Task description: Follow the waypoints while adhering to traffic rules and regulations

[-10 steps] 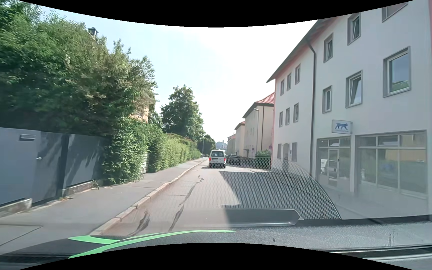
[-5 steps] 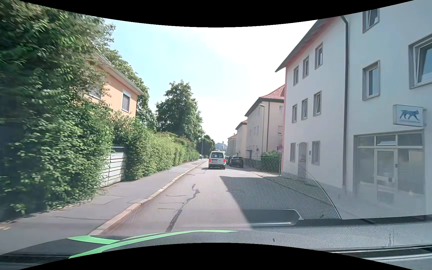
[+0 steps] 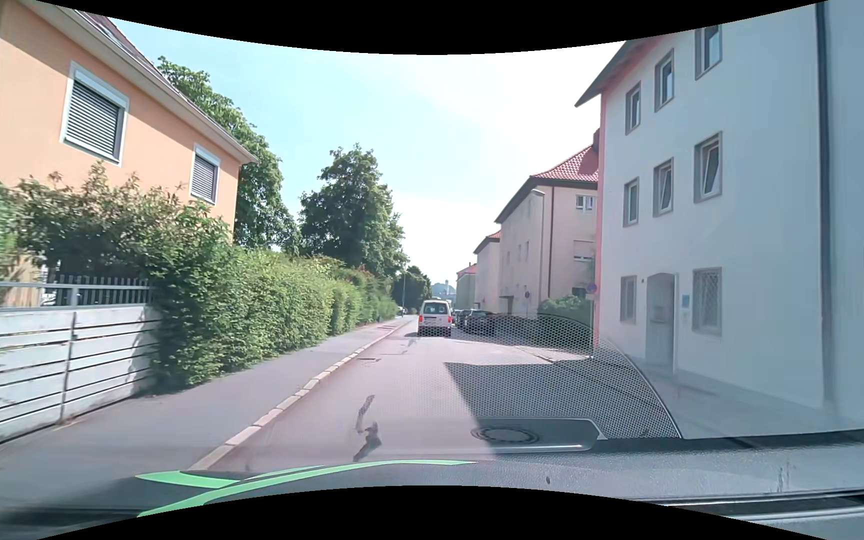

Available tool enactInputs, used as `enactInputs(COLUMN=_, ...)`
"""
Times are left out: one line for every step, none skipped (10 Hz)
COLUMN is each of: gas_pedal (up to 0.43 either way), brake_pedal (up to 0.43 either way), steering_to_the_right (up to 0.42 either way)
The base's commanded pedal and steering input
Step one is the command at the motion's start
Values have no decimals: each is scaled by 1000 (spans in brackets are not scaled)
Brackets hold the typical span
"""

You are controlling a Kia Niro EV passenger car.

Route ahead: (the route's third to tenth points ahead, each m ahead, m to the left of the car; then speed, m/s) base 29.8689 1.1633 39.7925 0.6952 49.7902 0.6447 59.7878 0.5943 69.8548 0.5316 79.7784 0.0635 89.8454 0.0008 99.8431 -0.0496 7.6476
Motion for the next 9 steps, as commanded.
enactInputs(gas_pedal=59, brake_pedal=0, steering_to_the_right=0)
enactInputs(gas_pedal=59, brake_pedal=0, steering_to_the_right=0)
enactInputs(gas_pedal=59, brake_pedal=0, steering_to_the_right=0)
enactInputs(gas_pedal=59, brake_pedal=0, steering_to_the_right=0)
enactInputs(gas_pedal=59, brake_pedal=0, steering_to_the_right=0)
enactInputs(gas_pedal=59, brake_pedal=0, steering_to_the_right=0)
enactInputs(gas_pedal=59, brake_pedal=0, steering_to_the_right=1)
enactInputs(gas_pedal=59, brake_pedal=0, steering_to_the_right=1)
enactInputs(gas_pedal=59, brake_pedal=0, steering_to_the_right=1)
